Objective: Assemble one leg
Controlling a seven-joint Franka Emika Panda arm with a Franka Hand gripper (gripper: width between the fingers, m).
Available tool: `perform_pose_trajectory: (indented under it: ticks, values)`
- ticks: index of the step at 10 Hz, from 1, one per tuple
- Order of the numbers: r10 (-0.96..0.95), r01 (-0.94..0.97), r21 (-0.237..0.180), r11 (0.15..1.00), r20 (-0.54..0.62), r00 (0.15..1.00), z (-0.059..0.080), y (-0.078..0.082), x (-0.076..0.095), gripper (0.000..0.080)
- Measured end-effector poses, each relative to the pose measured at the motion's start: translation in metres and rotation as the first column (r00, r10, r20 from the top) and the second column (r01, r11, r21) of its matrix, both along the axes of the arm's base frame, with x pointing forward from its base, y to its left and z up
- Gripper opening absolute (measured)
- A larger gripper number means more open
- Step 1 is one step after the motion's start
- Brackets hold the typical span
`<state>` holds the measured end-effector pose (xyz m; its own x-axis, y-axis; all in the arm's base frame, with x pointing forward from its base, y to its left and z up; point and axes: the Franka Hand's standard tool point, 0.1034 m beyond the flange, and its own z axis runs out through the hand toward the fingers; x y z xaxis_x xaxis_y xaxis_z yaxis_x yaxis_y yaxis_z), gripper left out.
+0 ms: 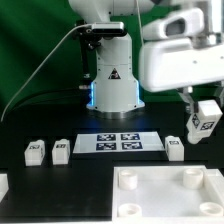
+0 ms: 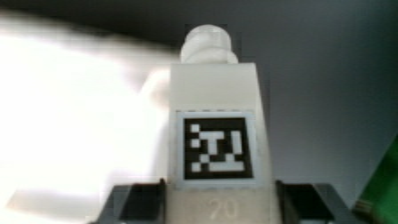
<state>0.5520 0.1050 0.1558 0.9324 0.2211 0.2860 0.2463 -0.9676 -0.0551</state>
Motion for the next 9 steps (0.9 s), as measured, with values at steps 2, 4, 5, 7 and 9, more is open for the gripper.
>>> perform_pose_trajectory:
  ticks: [2, 4, 5, 7, 9]
  values:
    - [-0.023, 0.020, 0.021, 1.000, 0.163, 0.986, 0.010, -0.008, 0.027, 0.0292]
    - [-0.034, 0.032, 0.011, 0.999, 0.345, 0.938, 0.007, -0.019, 0.025, 0.0292]
    - [-0.045, 0.045, 0.012, 0.999, 0.432, 0.901, 0.005, -0.027, 0.026, 0.0292]
    - [-0.024, 0.025, 0.001, 1.000, 0.308, 0.951, -0.026, -0.028, 0.013, 0.0292]
    - [-0.015, 0.016, -0.002, 1.000, 0.307, 0.952, -0.026, -0.029, 0.016, 0.0292]
